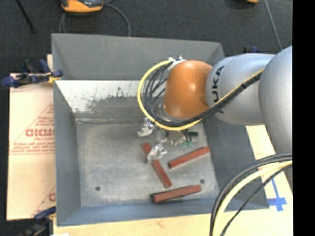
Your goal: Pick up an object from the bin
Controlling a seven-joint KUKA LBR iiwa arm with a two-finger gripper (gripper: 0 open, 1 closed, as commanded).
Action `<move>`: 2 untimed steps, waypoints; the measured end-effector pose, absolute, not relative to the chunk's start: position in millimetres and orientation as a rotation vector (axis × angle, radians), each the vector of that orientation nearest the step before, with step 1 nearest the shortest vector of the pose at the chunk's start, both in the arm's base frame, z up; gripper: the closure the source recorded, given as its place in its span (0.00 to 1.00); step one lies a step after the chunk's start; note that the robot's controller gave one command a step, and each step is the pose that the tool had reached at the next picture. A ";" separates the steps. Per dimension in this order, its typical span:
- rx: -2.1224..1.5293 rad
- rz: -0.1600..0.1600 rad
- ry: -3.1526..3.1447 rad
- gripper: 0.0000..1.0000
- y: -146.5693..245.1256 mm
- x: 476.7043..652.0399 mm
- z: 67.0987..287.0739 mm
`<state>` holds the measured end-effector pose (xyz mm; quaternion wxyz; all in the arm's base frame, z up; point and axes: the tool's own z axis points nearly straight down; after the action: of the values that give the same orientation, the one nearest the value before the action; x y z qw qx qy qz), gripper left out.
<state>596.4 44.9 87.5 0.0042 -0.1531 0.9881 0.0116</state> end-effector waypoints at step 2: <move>-0.489 0.027 3.096 1.00 47.1 597.9 89.5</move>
Offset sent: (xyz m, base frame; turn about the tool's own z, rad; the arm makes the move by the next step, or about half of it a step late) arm 0.0008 -0.0121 -0.0082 -0.0102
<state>597.9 47.1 89.5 0.0037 -0.1559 0.9877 0.0085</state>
